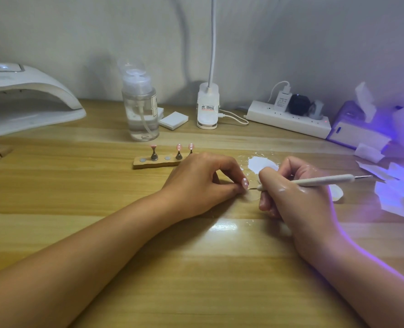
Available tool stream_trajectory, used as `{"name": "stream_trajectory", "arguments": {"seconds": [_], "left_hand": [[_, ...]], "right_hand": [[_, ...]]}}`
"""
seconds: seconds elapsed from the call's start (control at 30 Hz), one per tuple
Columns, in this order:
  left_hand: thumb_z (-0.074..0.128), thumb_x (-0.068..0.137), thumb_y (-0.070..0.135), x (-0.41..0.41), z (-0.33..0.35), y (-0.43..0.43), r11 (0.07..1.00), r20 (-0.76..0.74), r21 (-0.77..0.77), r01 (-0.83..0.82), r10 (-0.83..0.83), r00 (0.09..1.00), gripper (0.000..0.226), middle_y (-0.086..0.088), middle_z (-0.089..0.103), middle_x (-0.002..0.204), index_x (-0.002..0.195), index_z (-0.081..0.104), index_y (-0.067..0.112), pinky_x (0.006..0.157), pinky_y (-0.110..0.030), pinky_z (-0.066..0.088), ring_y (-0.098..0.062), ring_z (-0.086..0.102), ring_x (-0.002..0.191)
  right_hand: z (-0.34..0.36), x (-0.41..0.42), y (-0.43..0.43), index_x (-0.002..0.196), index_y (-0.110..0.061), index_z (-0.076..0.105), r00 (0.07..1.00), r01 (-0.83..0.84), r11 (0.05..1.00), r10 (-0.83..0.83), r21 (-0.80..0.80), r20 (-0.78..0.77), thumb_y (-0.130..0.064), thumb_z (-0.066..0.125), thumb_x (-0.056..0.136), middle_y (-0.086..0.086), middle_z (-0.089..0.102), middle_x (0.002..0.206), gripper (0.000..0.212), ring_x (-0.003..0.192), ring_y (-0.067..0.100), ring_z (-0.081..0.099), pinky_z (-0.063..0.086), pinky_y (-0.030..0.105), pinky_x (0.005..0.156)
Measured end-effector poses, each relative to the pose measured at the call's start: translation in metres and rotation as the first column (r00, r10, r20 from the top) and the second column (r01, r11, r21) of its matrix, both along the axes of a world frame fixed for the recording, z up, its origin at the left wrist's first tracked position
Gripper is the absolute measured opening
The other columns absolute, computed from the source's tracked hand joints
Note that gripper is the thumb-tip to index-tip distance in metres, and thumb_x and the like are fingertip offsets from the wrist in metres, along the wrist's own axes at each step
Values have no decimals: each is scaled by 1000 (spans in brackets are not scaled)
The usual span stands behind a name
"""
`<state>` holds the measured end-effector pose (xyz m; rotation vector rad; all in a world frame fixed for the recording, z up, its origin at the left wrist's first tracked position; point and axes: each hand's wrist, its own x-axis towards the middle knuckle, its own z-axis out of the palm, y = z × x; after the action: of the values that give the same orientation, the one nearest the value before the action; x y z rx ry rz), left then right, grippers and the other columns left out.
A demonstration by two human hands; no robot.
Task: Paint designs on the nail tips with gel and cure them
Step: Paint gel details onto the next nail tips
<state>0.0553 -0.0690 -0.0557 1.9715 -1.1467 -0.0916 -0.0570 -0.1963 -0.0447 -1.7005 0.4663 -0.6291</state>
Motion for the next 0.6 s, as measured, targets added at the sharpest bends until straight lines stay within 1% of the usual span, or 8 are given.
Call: {"name": "stream_trajectory", "arguments": {"seconds": [0.1, 0.2, 0.4, 0.5, 0.6], "left_hand": [[77, 81, 26, 0, 1, 0, 1000, -4, 7, -4, 4, 1000, 16, 22, 70, 83, 77, 69, 40, 60, -24, 37, 0, 53, 53], [77, 80, 26, 0, 1, 0, 1000, -4, 13, -7, 7, 1000, 17, 26, 68, 77, 77, 69, 41, 58, -22, 35, 0, 52, 52], [78, 80, 26, 0, 1, 0, 1000, -8, 17, -12, 12, 1000, 18, 29, 65, 72, 77, 69, 41, 57, -22, 34, 2, 51, 51], [77, 81, 27, 0, 1, 0, 1000, -6, 18, -11, 11, 1000, 18, 27, 66, 74, 77, 68, 42, 56, -20, 33, 2, 51, 50], [77, 81, 27, 0, 1, 0, 1000, -7, 20, -8, 8, 1000, 16, 24, 69, 79, 78, 69, 41, 56, -20, 32, 2, 50, 51]], "right_hand": [[0, 0, 0, 50, -24, 46, 1000, -13, 1000, 13, 1, -4, -22, 60, 64, 9, 62, 47, 20, 37, 12, 46, 37, 22, 37], [-1, 0, 0, 50, -24, 47, 1000, -20, 1000, 20, -5, -3, -23, 61, 64, 10, 63, 49, 19, 37, 13, 48, 38, 22, 38], [-1, 0, 0, 51, -23, 47, 1000, -23, 1000, 23, -3, -6, -24, 61, 63, 11, 64, 50, 19, 38, 12, 50, 39, 23, 38], [-1, 0, -1, 52, -24, 47, 1000, -18, 1000, 18, -18, -15, -25, 62, 64, 10, 65, 51, 19, 39, 12, 50, 39, 28, 38], [-1, 0, 0, 52, -24, 49, 1000, -21, 999, 20, -25, -18, -25, 62, 63, 10, 66, 52, 18, 39, 12, 51, 39, 29, 39]]}}
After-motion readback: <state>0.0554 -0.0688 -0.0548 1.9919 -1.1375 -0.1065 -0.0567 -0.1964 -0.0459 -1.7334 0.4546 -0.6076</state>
